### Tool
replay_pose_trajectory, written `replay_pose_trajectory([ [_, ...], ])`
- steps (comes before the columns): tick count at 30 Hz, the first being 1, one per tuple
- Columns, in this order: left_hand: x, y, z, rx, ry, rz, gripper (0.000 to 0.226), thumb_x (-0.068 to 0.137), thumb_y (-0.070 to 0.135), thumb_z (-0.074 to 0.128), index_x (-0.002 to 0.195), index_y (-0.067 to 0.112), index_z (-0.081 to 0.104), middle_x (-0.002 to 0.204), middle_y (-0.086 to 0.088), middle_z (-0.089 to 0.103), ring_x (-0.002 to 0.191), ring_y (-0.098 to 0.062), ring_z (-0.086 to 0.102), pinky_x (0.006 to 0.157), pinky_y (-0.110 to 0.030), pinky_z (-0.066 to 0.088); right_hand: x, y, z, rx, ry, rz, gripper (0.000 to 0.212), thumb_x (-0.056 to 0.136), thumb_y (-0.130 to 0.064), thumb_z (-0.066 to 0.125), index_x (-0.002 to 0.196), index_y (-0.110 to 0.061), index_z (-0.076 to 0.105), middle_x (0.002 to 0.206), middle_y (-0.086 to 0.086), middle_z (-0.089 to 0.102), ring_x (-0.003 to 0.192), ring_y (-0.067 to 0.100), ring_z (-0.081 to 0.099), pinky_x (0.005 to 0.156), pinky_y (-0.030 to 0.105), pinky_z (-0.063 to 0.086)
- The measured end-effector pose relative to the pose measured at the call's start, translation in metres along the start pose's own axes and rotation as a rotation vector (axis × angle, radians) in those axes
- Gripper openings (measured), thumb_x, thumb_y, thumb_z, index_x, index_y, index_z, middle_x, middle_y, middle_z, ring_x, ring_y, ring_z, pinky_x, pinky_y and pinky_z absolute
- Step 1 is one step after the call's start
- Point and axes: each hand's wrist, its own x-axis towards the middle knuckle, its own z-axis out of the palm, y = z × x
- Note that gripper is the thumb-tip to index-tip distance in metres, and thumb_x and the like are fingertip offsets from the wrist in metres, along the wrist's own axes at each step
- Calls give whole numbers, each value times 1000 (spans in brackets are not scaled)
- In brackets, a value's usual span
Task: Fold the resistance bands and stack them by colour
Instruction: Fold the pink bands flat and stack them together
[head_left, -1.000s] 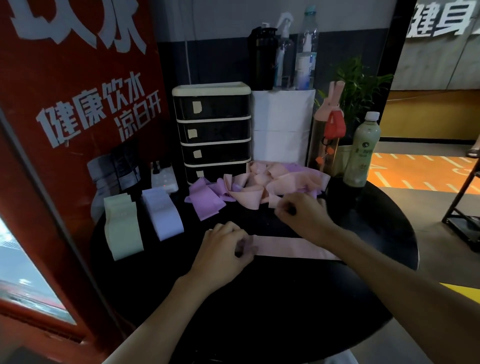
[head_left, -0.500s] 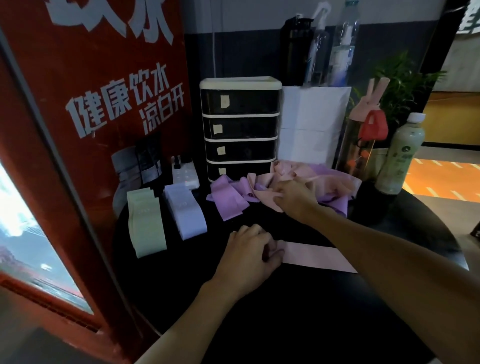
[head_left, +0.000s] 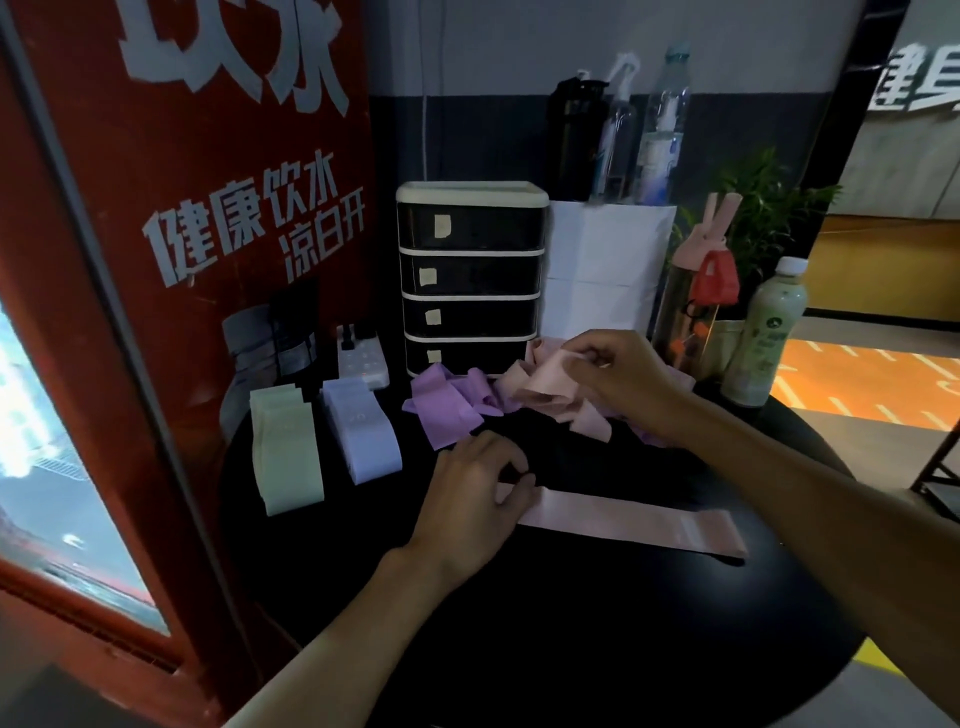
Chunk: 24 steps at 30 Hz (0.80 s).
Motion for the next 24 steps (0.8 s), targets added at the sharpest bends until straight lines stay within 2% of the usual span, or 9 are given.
replay_pose_trajectory([
  [4, 23, 19, -16, -92, 160, 2, 15, 86, 17, 73, 93, 17, 60, 95, 5, 63, 90, -10, 56, 76, -28, 49, -14, -16, -16, 47, -39, -40, 15, 93, -6, 59, 97, -10, 73, 88, 10, 71, 69, 4, 64, 58, 13, 48],
  [8, 46, 45, -31, -147, 209, 58, 21, 86, 19, 73, 104, 14, 64, 101, 3, 61, 92, -11, 55, 78, -27, 48, -20, -30, -24, 62, 7, -82, 13, 92, -8, 62, 96, -10, 74, 92, 6, 73, 80, 11, 66, 70, 21, 51],
  [11, 58, 55, -37, -135, 194, 69, 23, 87, 14, 72, 109, 11, 66, 104, 4, 57, 89, -5, 54, 77, -18, 44, -24, -39, -29, 72, 50, -116, 12, 91, -7, 64, 95, -11, 74, 93, 8, 74, 77, 6, 63, 70, 14, 48],
  [13, 61, 58, -39, -133, 219, 87, 17, 86, 5, 70, 103, 9, 69, 101, 2, 57, 83, -1, 53, 73, -10, 40, -27, -45, -34, 107, 68, -108, 12, 91, -6, 63, 96, -10, 73, 92, 11, 73, 74, 4, 61, 67, 12, 46],
  [14, 62, 59, -41, -142, 232, 96, 14, 86, 2, 69, 98, 8, 70, 99, 1, 58, 82, -2, 55, 72, -10, 41, -29, -47, -36, 127, 69, -99, 12, 92, -5, 63, 98, -8, 73, 91, 12, 72, 72, 4, 60, 65, 11, 46],
  [18, 68, 66, -44, -199, 268, 92, 6, 88, 4, 66, 87, 9, 69, 94, 2, 61, 78, -12, 60, 68, -27, 50, -30, -49, -42, 212, 81, -17, 15, 92, -3, 62, 104, -5, 71, 88, 12, 72, 68, 4, 61, 61, 12, 48],
  [20, 70, 70, -47, -266, 272, 37, 5, 91, 8, 67, 95, 10, 68, 95, 7, 64, 80, -8, 62, 69, -23, 51, -29, -50, -46, 284, 105, 37, 17, 92, -3, 62, 106, -5, 70, 86, 6, 71, 67, 1, 62, 62, 13, 49],
  [22, 73, 71, -49, -321, 250, -21, 15, 92, 11, 66, 107, 12, 69, 96, 12, 68, 84, -2, 64, 73, -19, 52, -28, -52, -48, 363, 124, 79, 16, 91, -2, 61, 101, -9, 71, 81, 0, 71, 66, -2, 63, 61, 13, 49],
  [24, 76, 70, -50, -333, 241, -44, 21, 93, 10, 64, 112, 12, 71, 96, 7, 72, 82, -5, 66, 72, -24, 54, -28, -54, -51, 432, 127, 107, 16, 91, -2, 60, 100, -10, 71, 80, -1, 71, 66, -1, 64, 60, 13, 48],
])
